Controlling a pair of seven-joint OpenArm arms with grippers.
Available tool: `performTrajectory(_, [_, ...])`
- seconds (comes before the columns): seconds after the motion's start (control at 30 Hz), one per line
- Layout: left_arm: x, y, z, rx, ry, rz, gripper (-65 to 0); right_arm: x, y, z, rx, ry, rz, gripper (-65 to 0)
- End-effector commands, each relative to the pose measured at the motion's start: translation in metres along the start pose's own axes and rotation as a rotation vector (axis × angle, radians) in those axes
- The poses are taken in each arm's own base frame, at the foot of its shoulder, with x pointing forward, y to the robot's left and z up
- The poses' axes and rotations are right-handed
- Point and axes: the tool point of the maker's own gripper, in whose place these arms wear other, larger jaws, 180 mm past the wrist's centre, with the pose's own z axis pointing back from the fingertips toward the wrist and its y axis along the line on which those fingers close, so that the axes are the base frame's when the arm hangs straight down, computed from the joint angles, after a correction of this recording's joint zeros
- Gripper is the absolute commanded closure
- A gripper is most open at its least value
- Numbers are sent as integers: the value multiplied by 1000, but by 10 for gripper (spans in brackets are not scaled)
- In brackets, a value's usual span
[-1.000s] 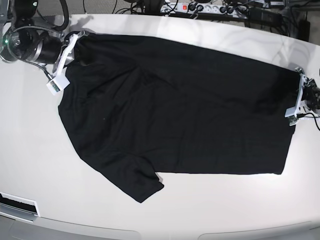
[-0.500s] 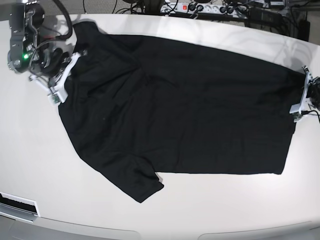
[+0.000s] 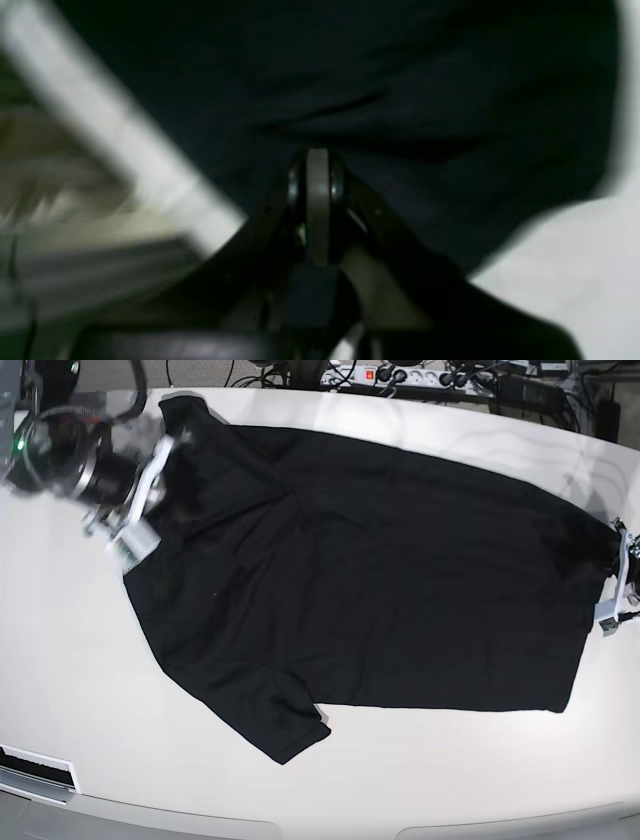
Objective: Layout the t-shirt on the table in an organized manner, then fold the t-shirt properly
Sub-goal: 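Pull the gripped shirt edge taut, shifting the right gripper's hold along it, then drag the black shirt toward the arms with both grippers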
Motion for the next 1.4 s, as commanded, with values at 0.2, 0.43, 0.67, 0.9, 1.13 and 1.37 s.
performTrajectory(0.2, [-13,12,14,32,45,-8,-373,-5,8,-17,-78,1,-13,0])
performTrajectory(0.43, [4,-16,10,-111,-48,45,-373,-18,15,-41,-107,46,-39,0])
performTrajectory(0.67, [3,-50,-23,-180,-19,-4,-373,-57,-4,-65,-198,191,-67,0])
performTrajectory(0.9, [-3,-66,-84,-55,19,-34,-373,-81,-20,-74,-232,257,-105,0])
performTrajectory(1.13, [13,-93,-98,-103,24,-42,-373,-102,-40,-68,-320,369,-93,0])
performTrajectory(1.37, [50,-80,-60,-105,-93,16,-373,-133,-65,-38,-455,483,-152,0])
